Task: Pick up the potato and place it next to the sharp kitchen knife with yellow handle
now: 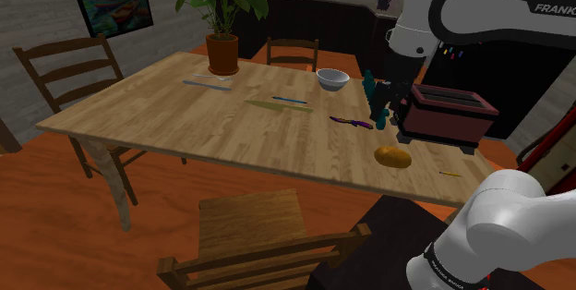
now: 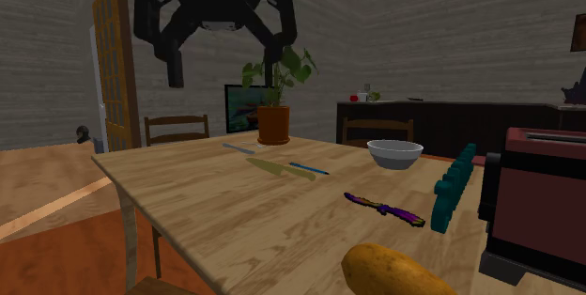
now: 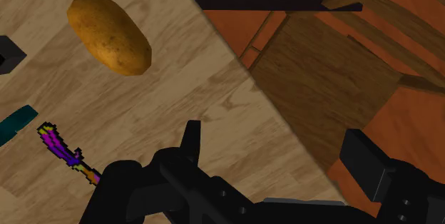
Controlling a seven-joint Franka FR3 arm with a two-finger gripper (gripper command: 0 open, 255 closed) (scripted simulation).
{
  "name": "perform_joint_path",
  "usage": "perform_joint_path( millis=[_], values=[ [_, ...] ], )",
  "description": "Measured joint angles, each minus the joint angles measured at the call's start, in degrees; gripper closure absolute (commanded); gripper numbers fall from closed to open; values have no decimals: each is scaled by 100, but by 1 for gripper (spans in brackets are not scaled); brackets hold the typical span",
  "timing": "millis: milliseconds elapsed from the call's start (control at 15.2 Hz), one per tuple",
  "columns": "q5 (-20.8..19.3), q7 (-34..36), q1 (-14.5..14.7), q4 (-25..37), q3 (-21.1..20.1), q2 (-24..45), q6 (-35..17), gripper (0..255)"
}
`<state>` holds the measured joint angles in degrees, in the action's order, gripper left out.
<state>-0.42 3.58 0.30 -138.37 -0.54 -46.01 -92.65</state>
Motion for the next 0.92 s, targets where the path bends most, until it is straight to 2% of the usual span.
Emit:
perform_joint_path(
  millis=[132,330,924],
  values=[
    [-12,-122,4,-55,98,-45,-12,0],
    [-106,-822,10,-414,640,-278,-128,0],
    [-658,-3443,-8,-872,2759,-210,-377,0]
  ],
)
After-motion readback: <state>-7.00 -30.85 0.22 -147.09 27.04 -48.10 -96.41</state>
